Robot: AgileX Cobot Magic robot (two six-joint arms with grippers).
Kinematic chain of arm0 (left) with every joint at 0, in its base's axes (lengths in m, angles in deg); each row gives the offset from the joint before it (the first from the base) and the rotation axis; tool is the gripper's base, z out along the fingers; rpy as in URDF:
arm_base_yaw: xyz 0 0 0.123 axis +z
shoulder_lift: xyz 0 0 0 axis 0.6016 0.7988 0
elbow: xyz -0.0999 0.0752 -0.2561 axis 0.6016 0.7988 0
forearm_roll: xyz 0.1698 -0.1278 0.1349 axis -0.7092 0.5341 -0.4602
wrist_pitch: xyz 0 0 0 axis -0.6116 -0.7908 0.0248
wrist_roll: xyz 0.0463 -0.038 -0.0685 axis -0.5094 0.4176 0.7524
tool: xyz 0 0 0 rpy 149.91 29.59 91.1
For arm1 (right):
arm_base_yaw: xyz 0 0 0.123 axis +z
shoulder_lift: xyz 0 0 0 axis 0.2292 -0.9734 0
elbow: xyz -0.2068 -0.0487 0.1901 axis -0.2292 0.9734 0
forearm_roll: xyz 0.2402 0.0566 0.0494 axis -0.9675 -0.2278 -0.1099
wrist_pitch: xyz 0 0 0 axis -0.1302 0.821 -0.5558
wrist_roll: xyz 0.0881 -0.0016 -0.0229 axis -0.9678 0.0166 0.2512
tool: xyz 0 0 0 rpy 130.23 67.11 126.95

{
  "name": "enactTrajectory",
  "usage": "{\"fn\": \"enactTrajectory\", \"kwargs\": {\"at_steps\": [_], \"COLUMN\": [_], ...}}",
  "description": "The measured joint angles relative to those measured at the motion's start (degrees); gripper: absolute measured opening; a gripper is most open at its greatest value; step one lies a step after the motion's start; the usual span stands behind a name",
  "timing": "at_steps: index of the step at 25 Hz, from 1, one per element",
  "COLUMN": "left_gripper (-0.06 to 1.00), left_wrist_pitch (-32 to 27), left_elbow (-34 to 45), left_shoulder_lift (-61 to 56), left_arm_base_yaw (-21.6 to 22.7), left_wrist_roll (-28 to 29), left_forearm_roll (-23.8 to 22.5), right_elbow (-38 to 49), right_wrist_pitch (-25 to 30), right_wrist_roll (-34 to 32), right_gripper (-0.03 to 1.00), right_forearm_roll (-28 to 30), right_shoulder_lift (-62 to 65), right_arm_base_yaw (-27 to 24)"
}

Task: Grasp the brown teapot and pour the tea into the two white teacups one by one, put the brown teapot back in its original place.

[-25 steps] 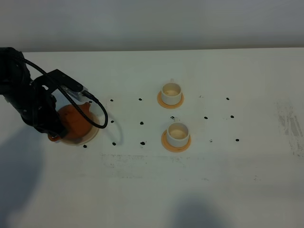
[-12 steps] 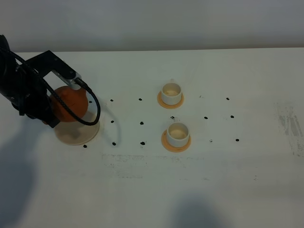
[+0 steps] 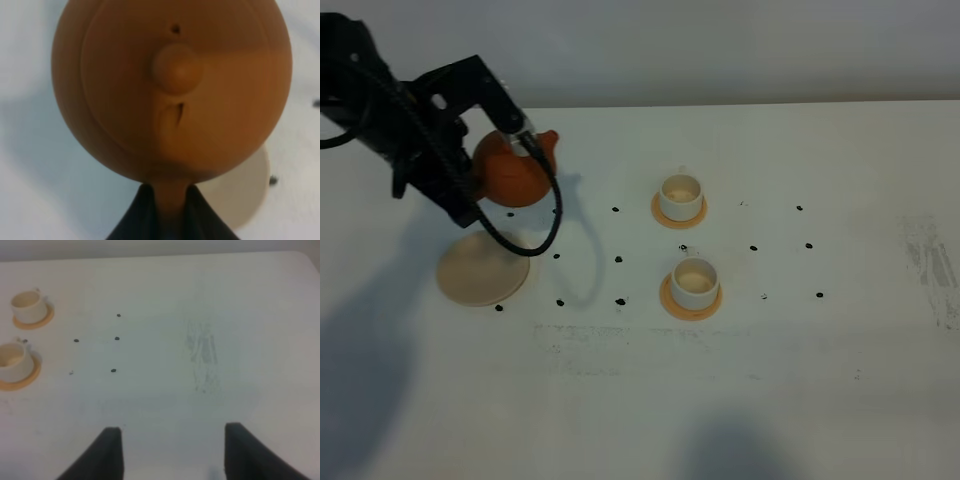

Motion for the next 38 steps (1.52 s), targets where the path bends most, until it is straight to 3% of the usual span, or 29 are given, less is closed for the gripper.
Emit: {"fn": "enactTrajectory", "kwargs": {"at_steps": [9, 16, 31, 38], "left_gripper": [0.12, 0.12, 0.12, 0.12], "left_wrist_pitch": [-3.43, -3.59, -3.37, -2.47], "left_elbow": [-9.82, -11.38, -11.38, -11.38], "left_shoulder_lift": [7.59, 9.67, 11.15, 12.07], "left_arm_base_yaw": [-6.7, -10.74, -13.49, -15.17], "left_wrist_roll": [-3.3, -8.41, -18.35, -19.94], "left_forearm_roll": [0.0, 0.0, -0.48, -4.45], "right_elbow": [0.0, 0.0, 0.0, 0.0], "right_wrist_pitch": [0.0, 0.0, 0.0, 0.0], "right_wrist_roll": [0.0, 0.0, 0.0, 0.0], "right_gripper": [0.44, 0.44, 0.44, 0.44], "right_forearm_roll": [0.0, 0.0, 0.0, 0.0], "right_shoulder_lift": [0.0, 0.0, 0.0, 0.0], "right_arm_base_yaw": [0.0, 0.0, 0.0, 0.0]}}
